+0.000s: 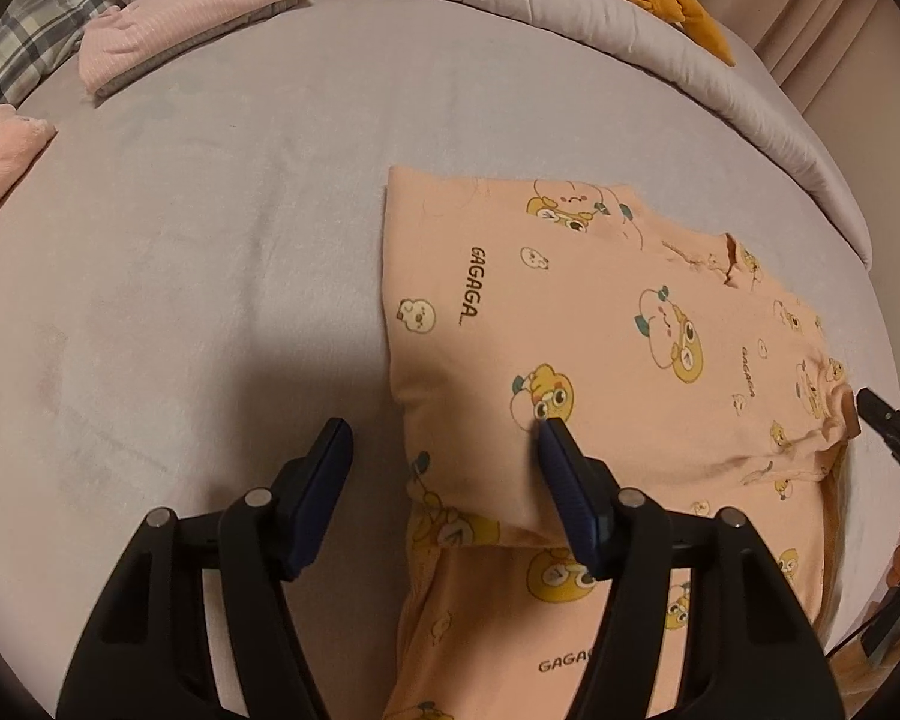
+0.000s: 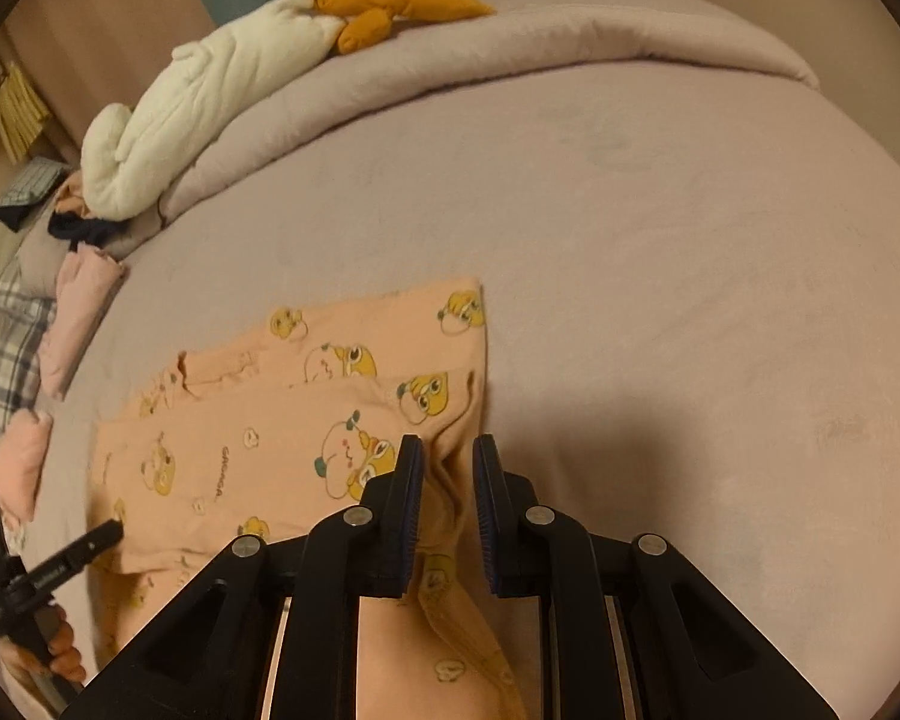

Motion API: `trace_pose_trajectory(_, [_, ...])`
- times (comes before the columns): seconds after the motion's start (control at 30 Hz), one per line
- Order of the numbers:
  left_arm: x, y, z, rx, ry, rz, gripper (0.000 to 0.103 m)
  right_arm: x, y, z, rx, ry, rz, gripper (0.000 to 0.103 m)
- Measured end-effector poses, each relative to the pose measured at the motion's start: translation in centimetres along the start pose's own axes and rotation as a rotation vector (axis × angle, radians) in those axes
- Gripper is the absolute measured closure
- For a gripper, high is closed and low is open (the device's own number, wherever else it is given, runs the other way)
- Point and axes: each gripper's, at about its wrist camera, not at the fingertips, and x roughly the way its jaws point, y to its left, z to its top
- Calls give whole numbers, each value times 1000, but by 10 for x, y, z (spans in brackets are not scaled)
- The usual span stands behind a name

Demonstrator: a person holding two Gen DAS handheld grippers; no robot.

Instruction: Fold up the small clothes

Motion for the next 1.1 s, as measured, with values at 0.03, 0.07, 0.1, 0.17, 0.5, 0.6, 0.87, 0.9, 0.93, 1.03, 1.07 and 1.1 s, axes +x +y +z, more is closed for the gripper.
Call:
trace_pose_trajectory(0.03, [-1,0,-2,-1,-1,-2,39,0,-2,0,-1,-2,6,86])
trace_pose_trajectory(0.07, [-2,1,-4,-3,-3,-4,39,-1,-3,-1,-3,4,22,85])
trace_pose_trajectory(0.1, [-2,1,-6,-6,-2,-4,39,-1,-2,-2,-9,14,34,85])
trace_pose_trajectory(0.17, [-5,1,-11,-3,-2,-7,39,1,0,-6,-20,30,33,85])
trace_pose_trajectory(0.5, [-50,2,-33,32,-72,-13,35,-23,5,-16,-94,-15,6,68])
trace_pose_trajectory(0.6, [-63,4,-45,42,-91,-17,28,-44,8,-20,-118,-69,2,51])
trace_pose_trajectory(0.87, [-80,11,-83,58,-77,-18,28,-85,10,-42,-177,-115,-6,47])
trace_pose_trajectory(0.9, [-81,12,-88,56,-74,-19,28,-88,8,-45,-178,-117,-5,39])
trace_pose_trajectory(0.93, [-82,12,-92,56,-72,-18,28,-92,8,-49,-179,-118,-5,33])
trace_pose_trajectory(1.03, [-86,11,-107,71,-63,-28,28,-103,4,-61,-206,-125,-11,32])
trace_pose_trajectory(1.07, [-88,11,-111,71,-61,-30,28,-107,3,-65,-212,-127,-17,32])
trace_pose_trajectory(1.1, [-89,12,-116,69,-61,-32,28,-112,1,-69,-214,-130,-24,32])
